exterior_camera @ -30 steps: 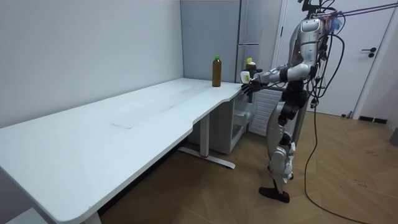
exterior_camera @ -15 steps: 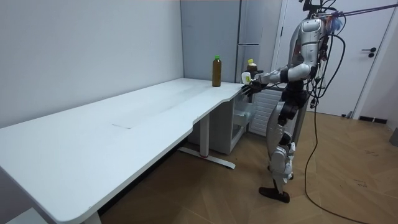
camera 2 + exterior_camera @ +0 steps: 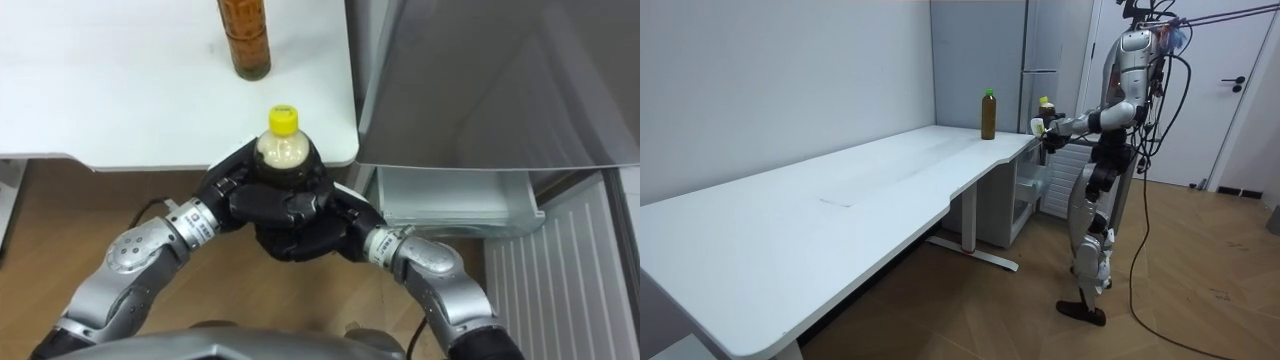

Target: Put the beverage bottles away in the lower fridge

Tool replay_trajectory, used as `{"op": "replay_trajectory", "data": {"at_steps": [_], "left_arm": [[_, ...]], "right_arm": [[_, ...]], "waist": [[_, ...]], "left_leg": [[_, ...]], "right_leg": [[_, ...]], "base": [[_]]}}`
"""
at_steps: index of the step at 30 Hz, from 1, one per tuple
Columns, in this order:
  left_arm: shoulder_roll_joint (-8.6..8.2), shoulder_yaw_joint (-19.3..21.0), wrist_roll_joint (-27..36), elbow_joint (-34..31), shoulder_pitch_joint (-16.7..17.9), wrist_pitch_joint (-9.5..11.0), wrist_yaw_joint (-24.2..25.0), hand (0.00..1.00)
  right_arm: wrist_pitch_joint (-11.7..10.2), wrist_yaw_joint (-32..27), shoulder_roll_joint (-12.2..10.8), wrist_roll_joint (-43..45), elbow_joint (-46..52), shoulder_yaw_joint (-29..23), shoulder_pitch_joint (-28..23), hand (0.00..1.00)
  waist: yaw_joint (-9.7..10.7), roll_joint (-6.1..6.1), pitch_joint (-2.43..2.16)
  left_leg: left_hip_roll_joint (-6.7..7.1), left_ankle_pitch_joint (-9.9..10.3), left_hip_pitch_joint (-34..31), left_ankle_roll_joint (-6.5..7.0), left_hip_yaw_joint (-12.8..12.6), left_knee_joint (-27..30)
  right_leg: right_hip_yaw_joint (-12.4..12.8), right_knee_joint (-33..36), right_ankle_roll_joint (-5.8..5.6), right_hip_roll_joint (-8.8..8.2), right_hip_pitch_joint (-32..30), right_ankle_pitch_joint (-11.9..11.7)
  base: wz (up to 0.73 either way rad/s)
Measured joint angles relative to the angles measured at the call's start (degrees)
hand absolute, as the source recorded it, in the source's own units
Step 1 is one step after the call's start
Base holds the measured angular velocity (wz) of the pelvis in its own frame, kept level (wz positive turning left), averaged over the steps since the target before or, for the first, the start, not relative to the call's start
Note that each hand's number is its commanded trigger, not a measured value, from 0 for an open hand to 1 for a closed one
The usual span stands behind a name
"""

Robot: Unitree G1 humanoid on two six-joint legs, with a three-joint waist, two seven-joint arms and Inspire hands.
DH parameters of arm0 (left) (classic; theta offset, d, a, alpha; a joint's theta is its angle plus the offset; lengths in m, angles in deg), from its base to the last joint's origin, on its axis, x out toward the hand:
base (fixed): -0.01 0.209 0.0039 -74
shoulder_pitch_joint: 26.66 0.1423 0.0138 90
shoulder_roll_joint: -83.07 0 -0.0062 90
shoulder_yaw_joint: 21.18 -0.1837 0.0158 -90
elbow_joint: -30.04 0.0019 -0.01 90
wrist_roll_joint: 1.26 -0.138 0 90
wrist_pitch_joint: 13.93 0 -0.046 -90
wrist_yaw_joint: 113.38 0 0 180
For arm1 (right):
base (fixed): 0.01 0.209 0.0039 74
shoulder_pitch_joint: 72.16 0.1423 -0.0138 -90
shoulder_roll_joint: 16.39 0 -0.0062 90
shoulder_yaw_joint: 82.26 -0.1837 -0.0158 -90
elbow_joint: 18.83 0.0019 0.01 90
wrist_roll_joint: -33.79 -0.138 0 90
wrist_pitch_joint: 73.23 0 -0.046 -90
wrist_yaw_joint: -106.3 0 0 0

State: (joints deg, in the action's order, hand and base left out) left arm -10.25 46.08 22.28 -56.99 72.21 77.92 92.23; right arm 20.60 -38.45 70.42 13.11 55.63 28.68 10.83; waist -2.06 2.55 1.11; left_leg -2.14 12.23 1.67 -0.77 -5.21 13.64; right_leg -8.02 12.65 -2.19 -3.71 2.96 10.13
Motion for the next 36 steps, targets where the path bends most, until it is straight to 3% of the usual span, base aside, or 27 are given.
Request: {"op": "replay_trajectory", "data": {"at_steps": [6,7,8,9,10,27,36], "left_arm": [[-0.59,0.1,1.0,0.6,0.0,0.0,0.0,1.0],[-0.59,0.1,1.4,0.6,0.2,0.0,0.0,0.94],[-0.58,0.1,1.7,0.6,0.2,0.0,0.0,0.81],[-0.55,0.1,1.9,0.7,0.3,0.0,0.1,0.44],[-0.53,0.1,2.2,0.7,0.3,0.0,0.1,0.0],[0.81,-0.6,2.9,0.2,0.3,0.6,-0.3,0.0],[0.9,0.3,3.0,-2.6,-0.2,0.6,-0.3,0.0]], "right_arm": [[0.0,0.0,0.0,0.0,0.0,0.1,-0.1,1.0],[0.0,0.0,0.0,0.0,0.0,0.2,-0.1,1.0],[0.0,0.0,0.0,0.0,0.0,0.2,-0.1,1.0],[0.0,0.0,0.0,0.0,0.0,0.3,-0.1,1.0],[0.0,0.0,0.0,0.0,0.0,0.3,-0.1,1.0],[0.0,-0.1,0.8,-1.8,0.0,2.4,0.0,1.0],[-0.1,0.5,0.8,-2.0,2.5,1.8,0.0,1.0]], "waist": [[0.0,-0.29,-0.08],[0.0,-0.35,-0.12],[0.0,-0.38,-0.14],[0.1,-0.42,-0.16],[0.1,-0.42,-0.16],[0.3,-0.18,-0.32],[0.8,-0.08,-0.12]], "left_leg": [[0.0,0.0,0.0,0.0,0.0,0.0],[0.0,0.0,0.0,0.0,0.0,0.0],[0.0,0.0,0.0,0.0,0.0,0.0],[0.0,0.0,0.0,0.0,0.0,0.0],[0.0,0.0,0.0,0.0,0.0,-0.1],[-0.01,0.0,0.1,0.0,-0.2,0.1],[-0.08,0.0,0.5,-0.01,-0.2,-0.1]], "right_leg": [[0.0,0.0,0.0,0.0,0.0,0.0],[0.0,0.0,0.0,0.0,0.0,0.0],[0.0,0.0,0.0,0.0,0.0,0.0],[0.0,0.0,0.0,0.0,0.0,0.0],[0.0,0.0,0.0,0.0,0.0,0.0],[0.0,0.1,0.0,0.0,0.3,0.0],[0.0,0.0,-0.01,0.02,0.8,0.0]], "base": [[0.0],[0.0],[0.0],[0.0],[0.0],[0.0],[0.0]]}}
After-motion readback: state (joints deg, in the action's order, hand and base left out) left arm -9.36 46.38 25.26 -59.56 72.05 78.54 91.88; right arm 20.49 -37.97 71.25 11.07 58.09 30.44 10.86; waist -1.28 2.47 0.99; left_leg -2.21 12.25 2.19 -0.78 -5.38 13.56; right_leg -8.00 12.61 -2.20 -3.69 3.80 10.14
